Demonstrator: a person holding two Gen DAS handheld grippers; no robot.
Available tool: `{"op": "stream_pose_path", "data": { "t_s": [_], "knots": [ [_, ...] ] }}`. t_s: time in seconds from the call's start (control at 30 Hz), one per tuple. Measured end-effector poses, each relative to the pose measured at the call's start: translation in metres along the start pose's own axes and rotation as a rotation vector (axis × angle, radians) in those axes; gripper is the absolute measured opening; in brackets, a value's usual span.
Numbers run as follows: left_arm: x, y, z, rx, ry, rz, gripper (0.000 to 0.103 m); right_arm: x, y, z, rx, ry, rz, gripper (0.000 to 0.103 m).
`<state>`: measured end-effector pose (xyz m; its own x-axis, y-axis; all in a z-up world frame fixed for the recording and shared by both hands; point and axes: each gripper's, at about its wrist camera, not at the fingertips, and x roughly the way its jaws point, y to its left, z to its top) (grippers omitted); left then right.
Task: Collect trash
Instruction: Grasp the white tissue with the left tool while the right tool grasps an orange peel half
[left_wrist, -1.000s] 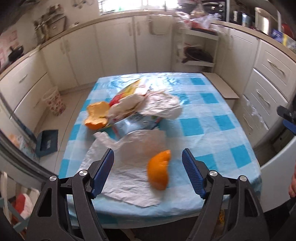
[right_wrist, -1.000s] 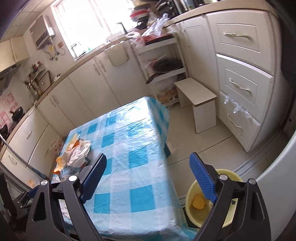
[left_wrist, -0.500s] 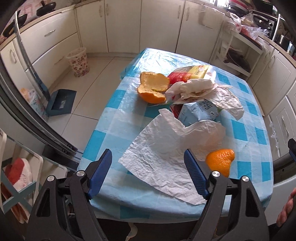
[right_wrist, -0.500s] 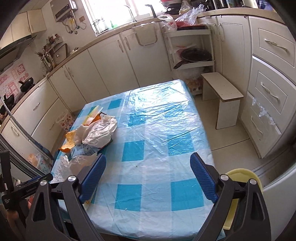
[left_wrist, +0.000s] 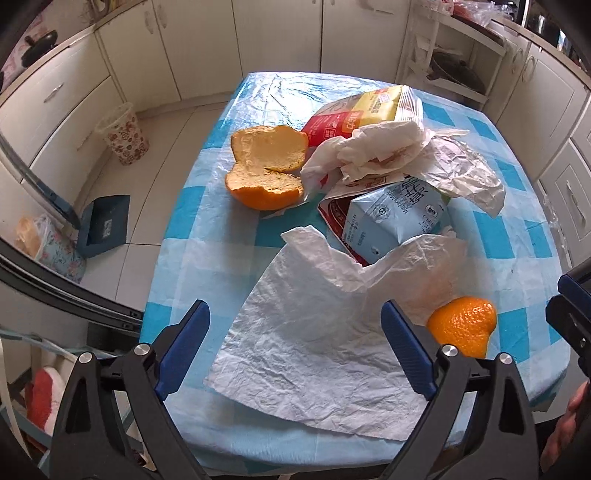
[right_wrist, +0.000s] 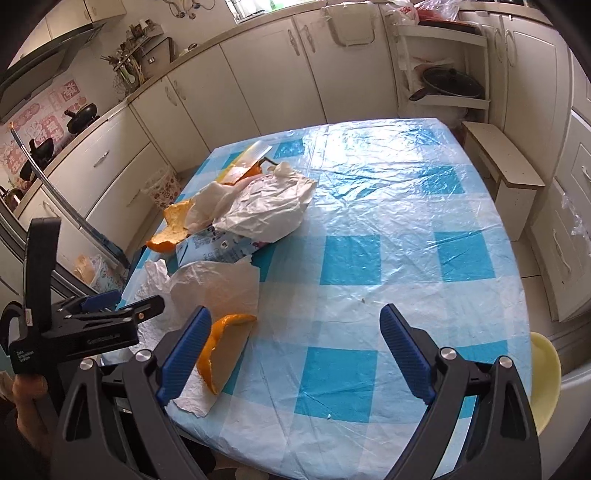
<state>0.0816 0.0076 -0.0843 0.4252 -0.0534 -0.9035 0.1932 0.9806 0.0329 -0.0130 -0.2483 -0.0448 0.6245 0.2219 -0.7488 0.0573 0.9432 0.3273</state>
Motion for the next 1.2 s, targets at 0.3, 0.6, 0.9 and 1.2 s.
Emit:
{"op": "stream_pose_path", "data": {
  "t_s": [0.3, 0.6, 0.9, 1.2],
  "knots": [
    [0.017, -0.012, 0.003, -0.001, 0.038, -0.044, 0.053, 0.012, 0.003, -0.004, -0.016, 0.056, 0.018, 0.089],
    [0.002, -0.020, -0.008, 0.032, 0.027, -0.133, 0.002, 0.032, 0.029, -0.018, -0.107, 0.110, 0.032, 0.089],
    [-0.035, -0.016, -0.013, 0.043, -0.065, -0.260, 0.002, 0.043, 0.046, -0.023, -0.149, 0.122, 0.110, 0.037],
    [-0.039, -0.016, -0.011, 0.034, -0.085, -0.275, 0.002, 0.021, 0.020, -0.013, -0.066, 0.061, 0.149, 0.006]
  ]
}}
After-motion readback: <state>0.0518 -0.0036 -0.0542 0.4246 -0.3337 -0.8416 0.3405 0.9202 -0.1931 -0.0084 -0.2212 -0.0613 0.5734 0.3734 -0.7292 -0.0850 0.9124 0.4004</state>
